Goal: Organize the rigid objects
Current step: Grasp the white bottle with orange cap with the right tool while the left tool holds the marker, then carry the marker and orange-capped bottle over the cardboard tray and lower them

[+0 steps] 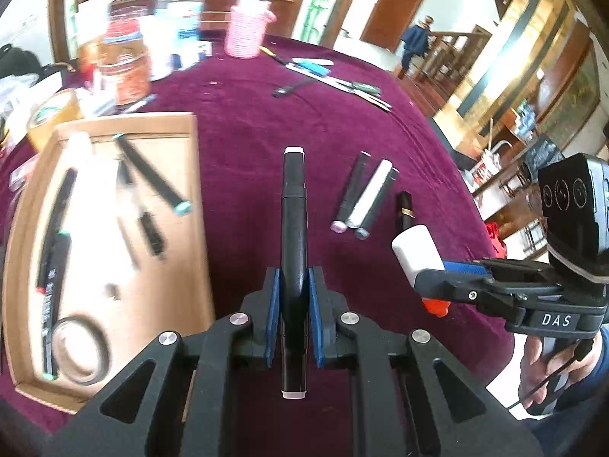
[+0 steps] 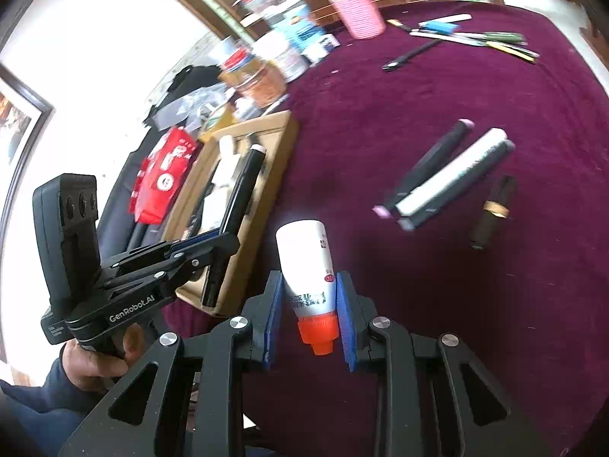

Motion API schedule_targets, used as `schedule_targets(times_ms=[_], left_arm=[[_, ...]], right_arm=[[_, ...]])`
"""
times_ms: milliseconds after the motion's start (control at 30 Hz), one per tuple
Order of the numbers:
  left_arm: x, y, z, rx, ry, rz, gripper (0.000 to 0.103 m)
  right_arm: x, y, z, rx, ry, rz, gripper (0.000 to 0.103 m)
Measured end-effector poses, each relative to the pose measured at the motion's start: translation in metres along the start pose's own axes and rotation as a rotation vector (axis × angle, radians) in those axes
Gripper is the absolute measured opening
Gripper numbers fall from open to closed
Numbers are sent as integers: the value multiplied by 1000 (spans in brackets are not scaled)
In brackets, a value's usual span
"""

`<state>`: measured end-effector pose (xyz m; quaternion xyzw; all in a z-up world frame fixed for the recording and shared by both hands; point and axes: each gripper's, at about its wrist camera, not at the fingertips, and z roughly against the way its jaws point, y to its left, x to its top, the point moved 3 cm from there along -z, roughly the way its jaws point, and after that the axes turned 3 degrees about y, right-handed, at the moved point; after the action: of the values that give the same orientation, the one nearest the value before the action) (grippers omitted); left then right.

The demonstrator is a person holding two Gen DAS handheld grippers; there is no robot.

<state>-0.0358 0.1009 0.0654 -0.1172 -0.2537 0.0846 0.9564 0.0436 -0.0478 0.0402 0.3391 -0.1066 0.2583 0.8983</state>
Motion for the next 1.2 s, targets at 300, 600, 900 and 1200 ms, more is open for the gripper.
schedule_targets(times_ms=[300, 600, 900, 1200], left_arm=[[-16, 69, 22, 67, -5, 84, 12], [-24, 108, 15, 69, 36, 95, 12], [-25, 118, 5, 38, 68, 71, 12], [-21, 147, 22, 47, 23, 130, 12]], right_arm=[[9, 68, -45, 58, 42, 74, 24], [21, 108, -97, 8, 96, 71, 25], [17, 105, -136, -16, 188, -22, 24], [17, 106, -155, -53, 224, -27, 25]])
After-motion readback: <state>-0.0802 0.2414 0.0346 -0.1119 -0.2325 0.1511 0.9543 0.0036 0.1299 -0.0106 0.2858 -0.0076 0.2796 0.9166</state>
